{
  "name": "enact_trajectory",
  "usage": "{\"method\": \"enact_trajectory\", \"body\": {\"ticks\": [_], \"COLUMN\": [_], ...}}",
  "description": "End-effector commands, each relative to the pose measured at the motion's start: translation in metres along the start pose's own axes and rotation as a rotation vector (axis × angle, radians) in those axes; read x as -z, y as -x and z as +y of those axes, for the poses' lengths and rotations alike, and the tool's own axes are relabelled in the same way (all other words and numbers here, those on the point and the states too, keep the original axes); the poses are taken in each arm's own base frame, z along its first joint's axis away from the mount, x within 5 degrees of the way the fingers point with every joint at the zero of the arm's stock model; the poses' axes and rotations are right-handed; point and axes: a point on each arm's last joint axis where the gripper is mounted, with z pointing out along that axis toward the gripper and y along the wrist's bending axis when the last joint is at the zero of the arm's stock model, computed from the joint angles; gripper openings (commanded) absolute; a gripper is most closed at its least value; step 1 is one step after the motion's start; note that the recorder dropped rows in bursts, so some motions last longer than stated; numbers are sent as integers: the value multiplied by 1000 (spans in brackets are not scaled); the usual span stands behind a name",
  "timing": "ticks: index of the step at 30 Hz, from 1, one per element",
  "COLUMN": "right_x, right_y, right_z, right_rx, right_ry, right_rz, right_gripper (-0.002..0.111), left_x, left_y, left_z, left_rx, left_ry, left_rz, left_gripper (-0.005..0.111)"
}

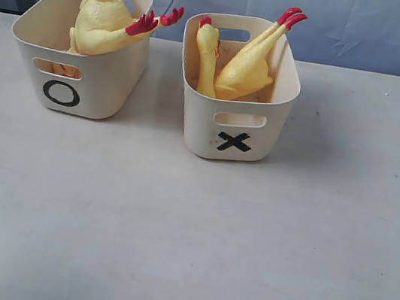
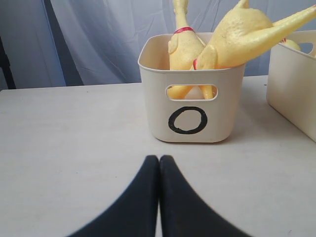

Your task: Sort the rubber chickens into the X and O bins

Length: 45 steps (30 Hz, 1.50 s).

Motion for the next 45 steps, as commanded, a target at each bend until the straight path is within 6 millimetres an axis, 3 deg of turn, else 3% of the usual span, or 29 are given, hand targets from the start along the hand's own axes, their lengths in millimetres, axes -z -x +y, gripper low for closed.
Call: {"method": "enact_trajectory", "body": {"ticks": [1,5,9,11,14,20,26,30,34,39,45], "right_x": [73,134,189,219,254,309,349,357,345,318,264], "right_y": [-10,-27,-51,-65,-85,-130,-178,-194,-192,-187,-186], "right_z": [17,32,46,59,79,116,144,154,169,187,186], "right_rx": [-4,-40,-184,-286,-304,-277,-253,-277,-337,-327,-310], "right_ry": [-106,-227,-360,-372,-371,-386,-468,-666,-953,-1216,-1418], "right_rz": [-109,-205,-313,-408,-518,-698,-834,-825,-706,-661,-635], "right_gripper": [-1,-1,-1,-1,-1,-1,-1,-1,-1,-1,-1], "left_x": [1,1,1,1,1,1,1,1,1,1,1], "left_y": [3,3,3,3,3,3,3,3,3,3,3], "left_z": [-1,-1,-1,-1,-1,-1,-1,-1,-1,-1,-1], "left_rx": [0,0,0,0,0,0,0,0,0,0,0], "left_ry": [-11,-11,-11,-11,-11,-11,-11,-11,-11,-11,-11], "left_rz": [-18,-18,-18,-18,-18,-18,-18,-18,-18,-18,-18], "left_gripper": [0,0,0,0,0,0,0,0,0,0,0]}}
